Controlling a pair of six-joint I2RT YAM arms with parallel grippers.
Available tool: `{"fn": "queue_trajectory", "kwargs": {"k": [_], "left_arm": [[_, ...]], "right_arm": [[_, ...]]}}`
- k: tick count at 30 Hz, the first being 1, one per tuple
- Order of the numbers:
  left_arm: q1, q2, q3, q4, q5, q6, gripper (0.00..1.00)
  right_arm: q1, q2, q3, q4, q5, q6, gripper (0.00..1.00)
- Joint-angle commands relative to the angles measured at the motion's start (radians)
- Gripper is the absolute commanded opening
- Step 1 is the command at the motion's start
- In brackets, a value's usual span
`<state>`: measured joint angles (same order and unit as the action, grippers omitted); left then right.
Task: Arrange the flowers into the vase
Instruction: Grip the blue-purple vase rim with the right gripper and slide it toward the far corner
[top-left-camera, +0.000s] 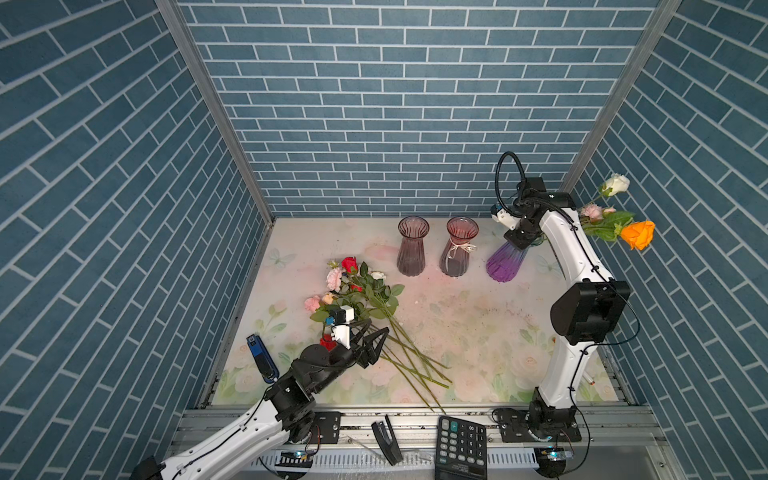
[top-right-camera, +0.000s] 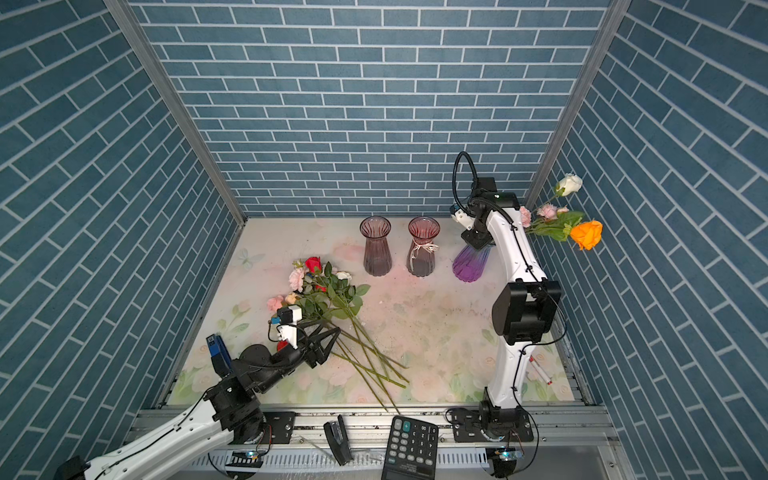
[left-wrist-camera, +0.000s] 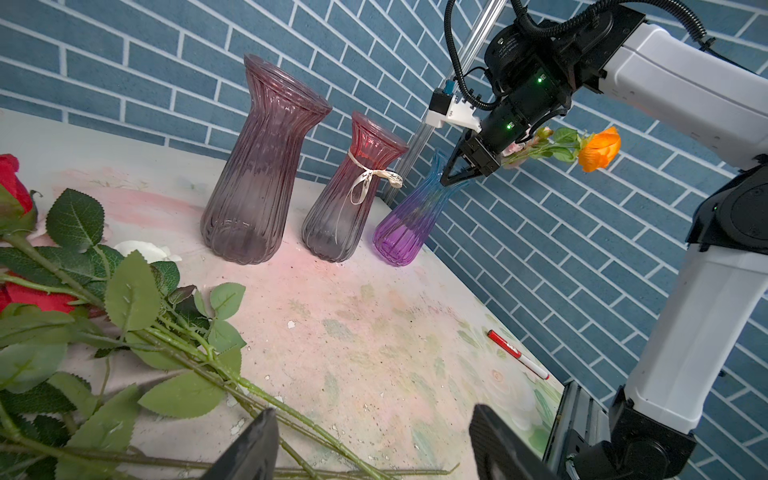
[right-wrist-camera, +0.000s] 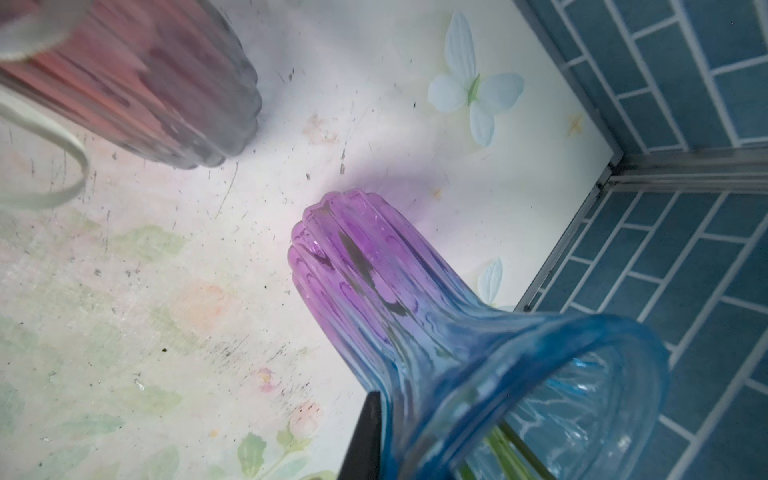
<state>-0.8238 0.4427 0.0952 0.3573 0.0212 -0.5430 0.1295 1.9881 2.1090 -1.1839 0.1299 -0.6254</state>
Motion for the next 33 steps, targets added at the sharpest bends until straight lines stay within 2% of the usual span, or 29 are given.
{"fn": "queue_trajectory", "kwargs": {"k": [1,8,12,17,21,27,29,33], "left_arm": [[0.008,0.000,0.019,0.008,0.002,0.003,0.75],[0.026,0.066,0.044,0.039,0.019,0.011,0.75],[0.049,0.139,0.054,0.088,0.049,0.012,0.74],[0.074,0.223,0.061,0.138,0.105,0.003,0.74],[0.090,0.239,0.053,0.167,0.122,-0.004,0.74],[0.098,0.222,0.029,0.198,0.118,-0.017,0.74],[0.101,0.217,0.029,0.189,0.114,-0.020,0.74],[0.107,0.218,0.031,0.187,0.120,-0.023,0.74]], "right_arm": [[-0.007,0.004,0.096,0.039,0.048,-0.078,0.00],[-0.033,0.060,0.135,0.071,0.145,-0.068,0.00],[-0.076,0.068,0.146,0.088,0.137,-0.040,0.00],[-0.081,0.098,0.152,0.097,0.162,-0.026,0.00],[-0.080,0.116,0.151,0.111,0.190,-0.013,0.00],[-0.080,0.139,0.145,0.113,0.166,0.009,0.00],[-0.079,0.139,0.146,0.111,0.153,0.009,0.02],[-0.079,0.130,0.144,0.111,0.128,0.023,0.12]]}}
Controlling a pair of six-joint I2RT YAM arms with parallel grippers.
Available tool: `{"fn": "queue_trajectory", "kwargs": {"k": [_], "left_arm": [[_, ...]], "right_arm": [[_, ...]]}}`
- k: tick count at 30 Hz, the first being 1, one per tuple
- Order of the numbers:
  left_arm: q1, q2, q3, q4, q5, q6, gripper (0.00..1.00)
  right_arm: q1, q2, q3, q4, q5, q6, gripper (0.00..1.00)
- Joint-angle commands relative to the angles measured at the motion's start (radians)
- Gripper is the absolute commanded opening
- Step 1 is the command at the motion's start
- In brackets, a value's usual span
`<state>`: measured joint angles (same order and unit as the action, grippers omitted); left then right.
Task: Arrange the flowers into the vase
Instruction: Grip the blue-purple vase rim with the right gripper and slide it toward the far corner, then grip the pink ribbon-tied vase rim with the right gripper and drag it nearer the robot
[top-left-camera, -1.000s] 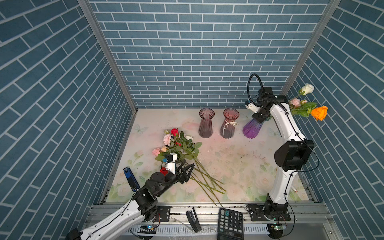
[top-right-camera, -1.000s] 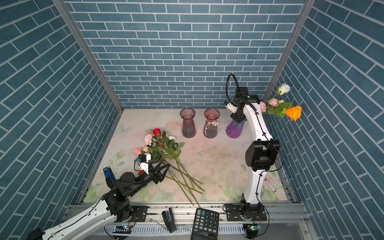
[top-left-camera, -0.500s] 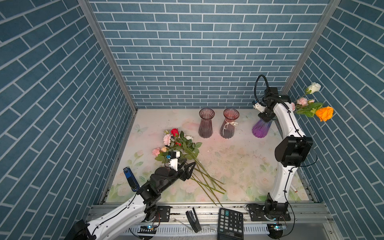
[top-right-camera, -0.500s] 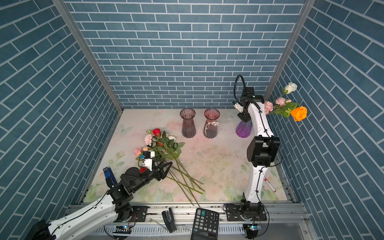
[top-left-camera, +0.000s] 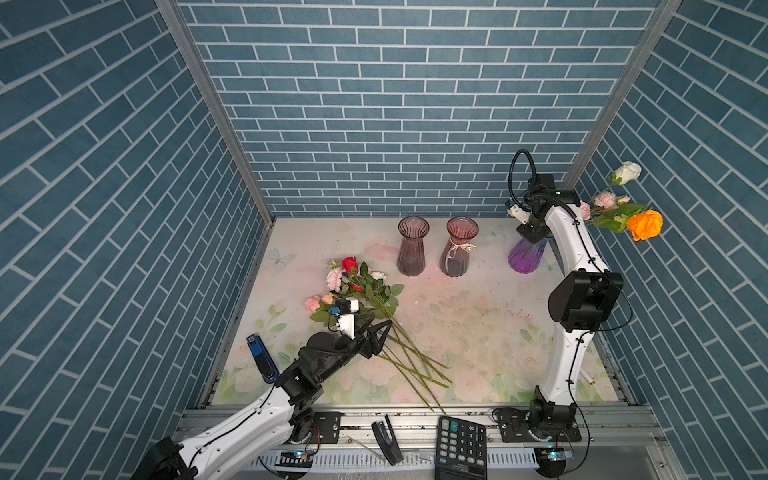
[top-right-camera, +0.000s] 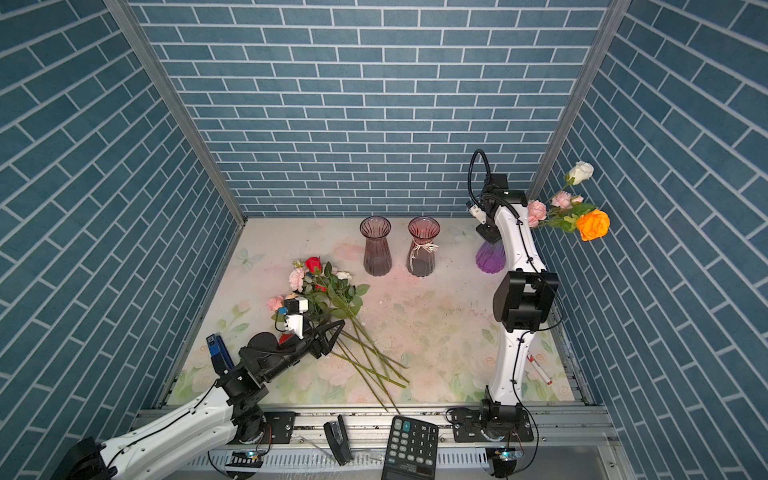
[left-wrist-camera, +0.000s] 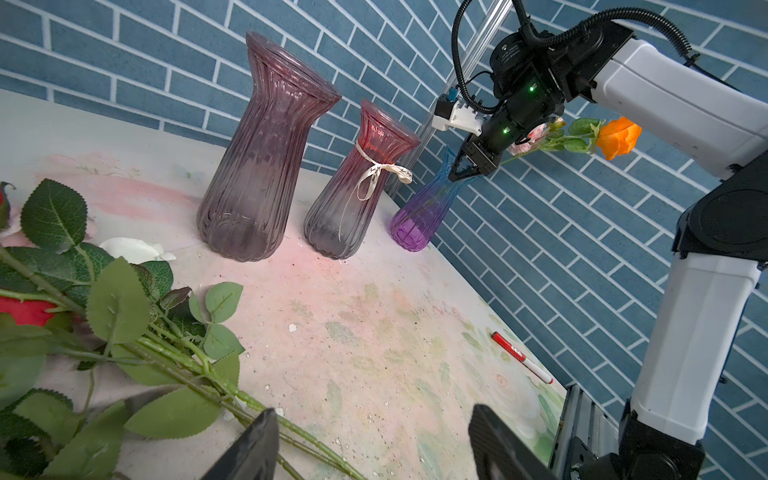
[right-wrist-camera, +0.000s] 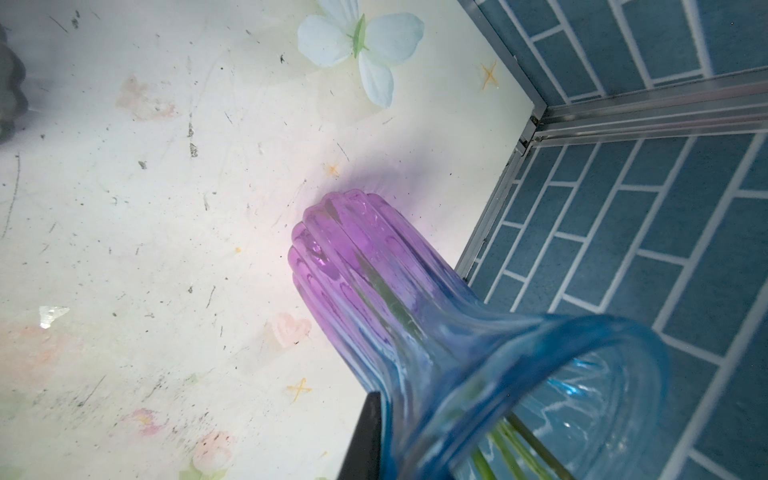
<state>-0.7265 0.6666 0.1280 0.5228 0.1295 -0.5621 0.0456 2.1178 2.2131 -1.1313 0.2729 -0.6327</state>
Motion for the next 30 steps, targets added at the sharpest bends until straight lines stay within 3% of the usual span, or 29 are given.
{"fn": "queue_trajectory", "kwargs": {"k": [1,8,16,21,25,30], "left_arm": [[0.010,-0.007,-0.002,0.022,0.014,-0.004,0.74],[0.013,-0.008,0.001,0.010,0.005,-0.011,0.74],[0.015,-0.012,-0.004,0.016,-0.005,-0.016,0.74],[0.015,-0.010,-0.004,0.014,-0.010,-0.017,0.74],[0.016,-0.024,-0.007,0.010,-0.007,-0.015,0.74],[0.017,-0.093,-0.012,-0.032,-0.019,-0.016,0.74]], "right_arm": [[0.005,-0.004,0.042,0.063,-0.024,0.036,0.15],[0.019,-0.024,0.061,0.068,-0.097,0.084,0.33],[0.032,-0.120,0.071,0.080,-0.224,0.177,0.35],[0.074,-0.242,-0.007,0.147,-0.397,0.371,0.34],[0.122,-0.328,-0.102,0.202,-0.407,0.485,0.34],[0.123,-0.367,-0.175,0.230,-0.488,0.795,0.32]]}}
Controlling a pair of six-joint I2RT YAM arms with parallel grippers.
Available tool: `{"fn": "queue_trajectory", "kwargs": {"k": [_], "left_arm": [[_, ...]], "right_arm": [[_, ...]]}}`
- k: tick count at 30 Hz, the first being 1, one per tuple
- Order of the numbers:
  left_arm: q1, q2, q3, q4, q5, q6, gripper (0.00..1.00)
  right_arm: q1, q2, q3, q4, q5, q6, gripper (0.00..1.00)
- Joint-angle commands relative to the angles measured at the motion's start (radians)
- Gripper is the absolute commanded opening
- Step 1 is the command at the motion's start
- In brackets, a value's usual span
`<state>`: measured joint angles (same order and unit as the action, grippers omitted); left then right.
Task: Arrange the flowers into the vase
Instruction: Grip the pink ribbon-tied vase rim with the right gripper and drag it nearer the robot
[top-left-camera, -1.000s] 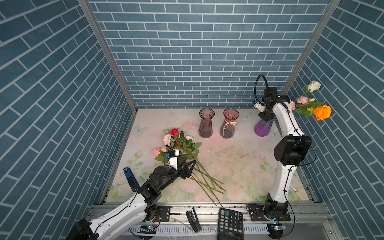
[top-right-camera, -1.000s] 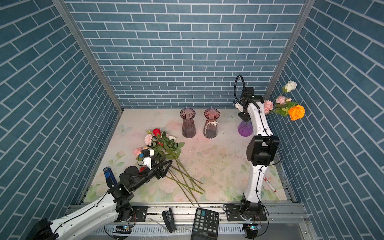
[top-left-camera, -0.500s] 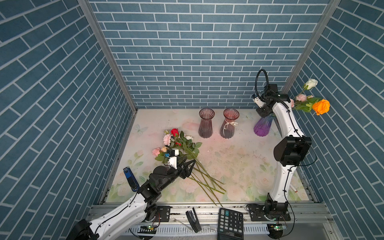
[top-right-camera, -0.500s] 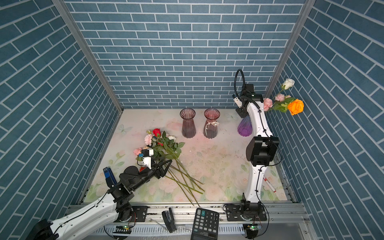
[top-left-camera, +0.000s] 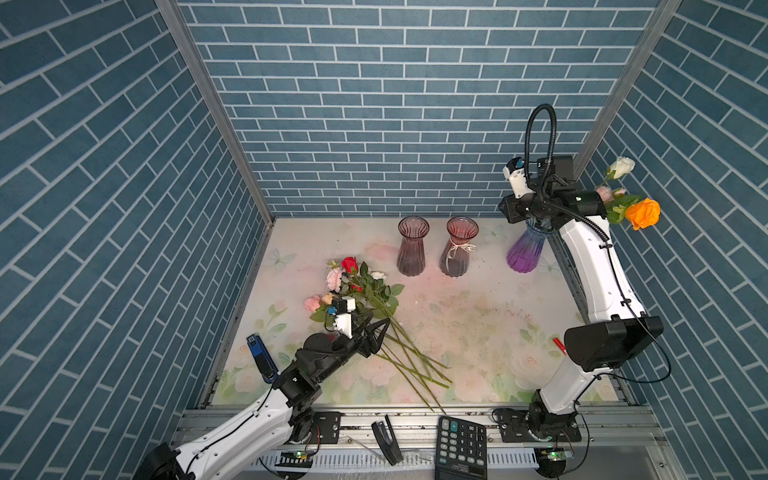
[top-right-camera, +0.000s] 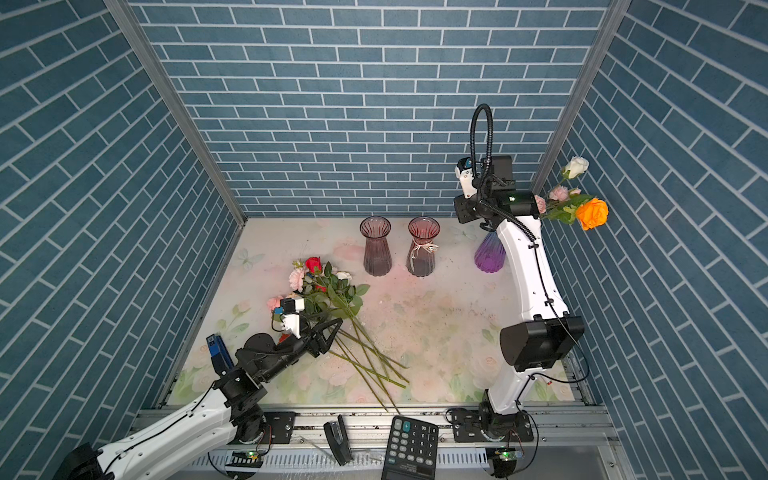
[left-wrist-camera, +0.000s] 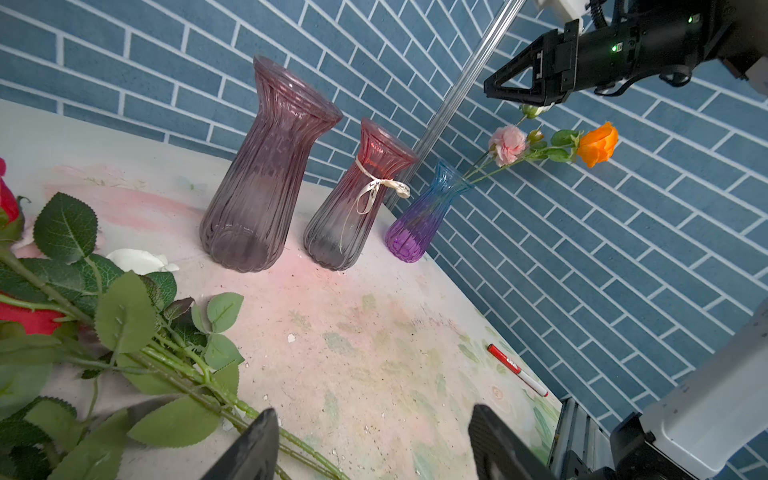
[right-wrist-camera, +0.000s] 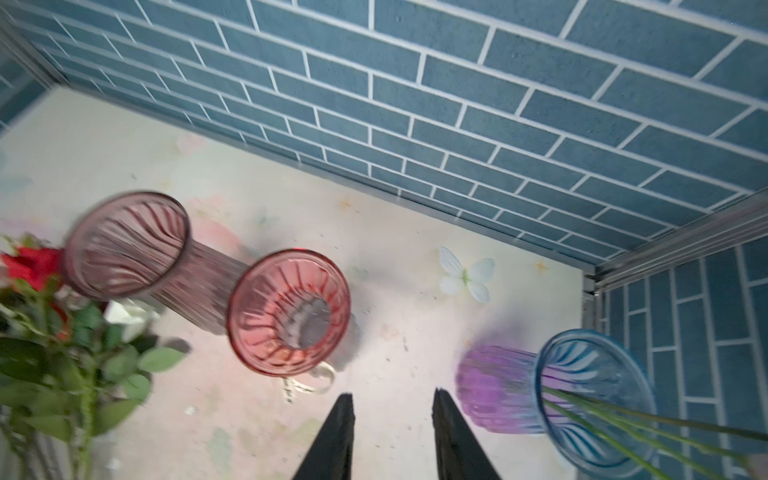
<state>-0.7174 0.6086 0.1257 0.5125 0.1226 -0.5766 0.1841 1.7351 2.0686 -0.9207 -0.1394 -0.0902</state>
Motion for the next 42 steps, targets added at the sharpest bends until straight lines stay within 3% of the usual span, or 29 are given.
{"fn": "queue_trajectory", "kwargs": {"k": [1,6,12,14,29,37,42], "left_arm": [[0.009,-0.050,-0.012,-0.031,-0.014,-0.004,0.74],[0.009,-0.169,-0.019,-0.143,-0.054,-0.025,0.73],[0.009,-0.319,-0.062,-0.209,-0.100,-0.037,0.73],[0.009,-0.341,-0.069,-0.216,-0.112,-0.036,0.73],[0.010,-0.251,-0.058,-0.153,-0.104,-0.034,0.72],[0.010,-0.266,-0.057,-0.171,-0.107,-0.035,0.72],[0.010,-0.268,-0.057,-0.172,-0.106,-0.035,0.72]], "right_arm": [[-0.018,0.031,-0.011,-0.008,-0.103,0.289,0.32],[-0.022,0.176,0.135,-0.175,-0.180,0.352,0.32],[-0.016,0.236,0.116,-0.119,-0.307,0.401,0.32],[-0.012,0.260,0.120,-0.125,-0.302,0.408,0.32],[0.012,0.347,0.097,-0.149,-0.221,0.376,0.30],[0.024,0.279,-0.065,-0.061,-0.211,0.390,0.13],[0.028,0.162,-0.182,-0.014,-0.209,0.414,0.00]]}}
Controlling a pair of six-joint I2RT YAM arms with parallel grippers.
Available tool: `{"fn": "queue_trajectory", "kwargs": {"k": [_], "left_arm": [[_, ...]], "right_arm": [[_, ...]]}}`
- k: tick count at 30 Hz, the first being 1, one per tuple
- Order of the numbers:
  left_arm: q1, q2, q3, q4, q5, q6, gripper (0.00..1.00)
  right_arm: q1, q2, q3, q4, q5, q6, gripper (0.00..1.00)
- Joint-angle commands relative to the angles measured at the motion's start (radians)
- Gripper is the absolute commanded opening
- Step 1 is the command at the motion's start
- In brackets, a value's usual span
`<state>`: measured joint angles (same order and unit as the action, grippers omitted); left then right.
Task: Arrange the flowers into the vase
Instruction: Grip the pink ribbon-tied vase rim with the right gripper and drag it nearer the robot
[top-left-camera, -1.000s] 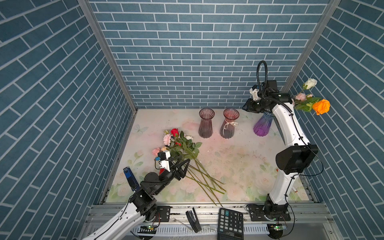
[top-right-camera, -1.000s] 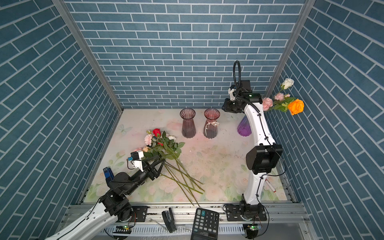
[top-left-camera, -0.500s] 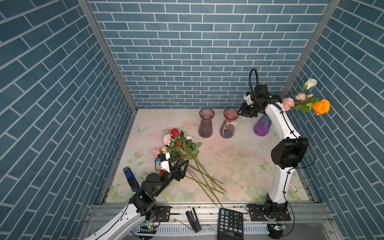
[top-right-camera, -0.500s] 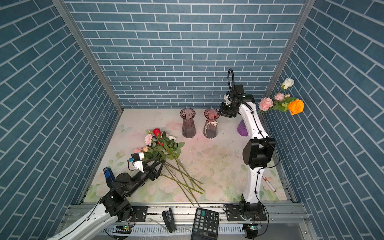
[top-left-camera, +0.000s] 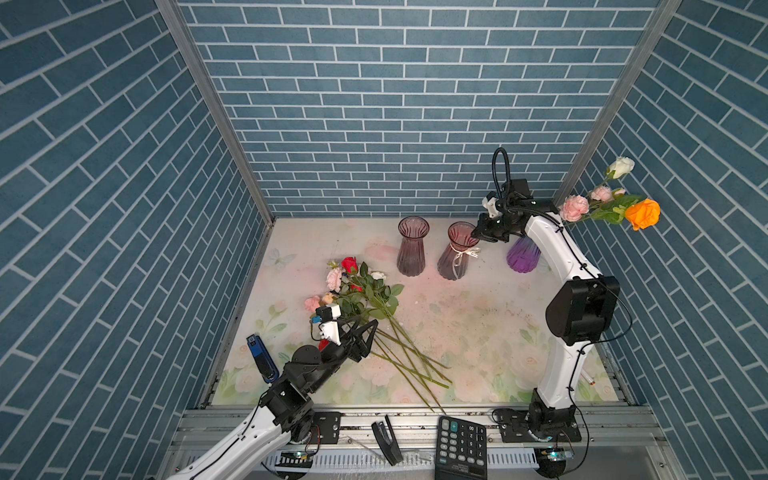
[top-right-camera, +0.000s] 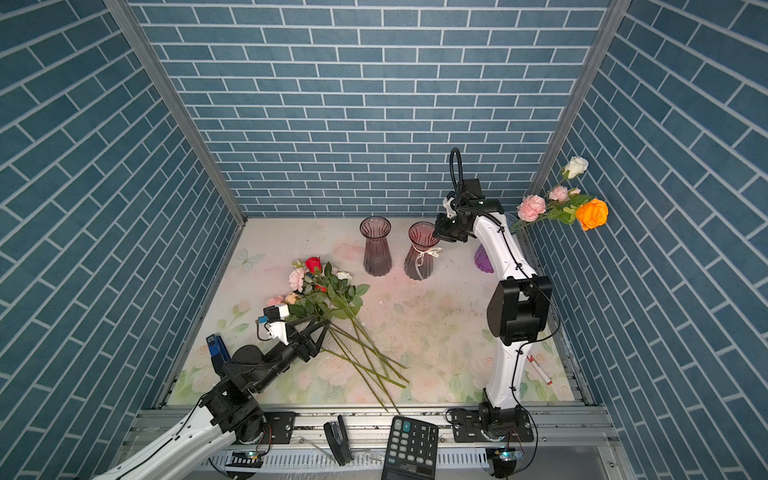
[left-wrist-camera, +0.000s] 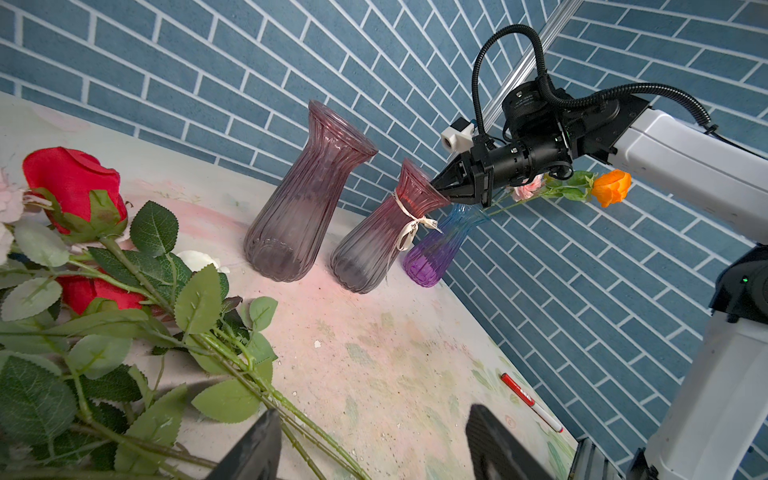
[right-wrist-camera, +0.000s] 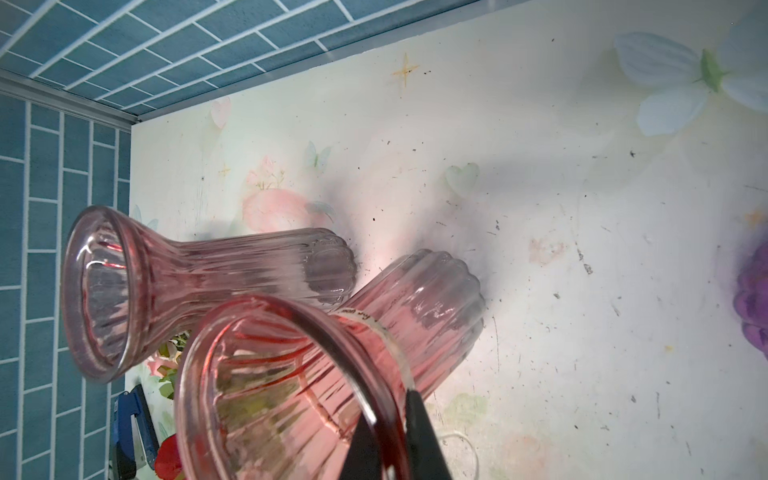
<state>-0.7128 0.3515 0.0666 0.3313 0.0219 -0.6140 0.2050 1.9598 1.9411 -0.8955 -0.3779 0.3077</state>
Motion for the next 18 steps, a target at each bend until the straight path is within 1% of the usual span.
{"fn": "queue_trajectory", "kwargs": {"k": [1,5,8,12,15,18], "left_arm": [[0.005,-0.014,0.003,0.007,-0.006,0.001,0.72],[0.006,-0.026,0.004,-0.016,-0.005,-0.003,0.72],[0.006,-0.037,-0.001,-0.019,-0.009,-0.004,0.73],[0.007,-0.011,0.001,-0.005,-0.007,-0.007,0.74],[0.007,0.015,0.003,0.009,-0.017,-0.013,0.74],[0.007,0.046,0.014,0.014,-0.022,-0.020,0.74]], "right_arm": [[0.008,-0.094,-0.075,-0.040,0.028,0.015,0.00],[0.027,-0.272,-0.215,-0.042,-0.001,0.015,0.00],[0.076,-0.414,-0.344,-0.056,-0.005,0.013,0.00],[0.213,-0.608,-0.548,-0.042,0.076,0.045,0.00],[0.302,-0.694,-0.664,-0.024,0.084,0.111,0.00],[0.371,-0.745,-0.732,0.011,0.103,0.163,0.00]]}}
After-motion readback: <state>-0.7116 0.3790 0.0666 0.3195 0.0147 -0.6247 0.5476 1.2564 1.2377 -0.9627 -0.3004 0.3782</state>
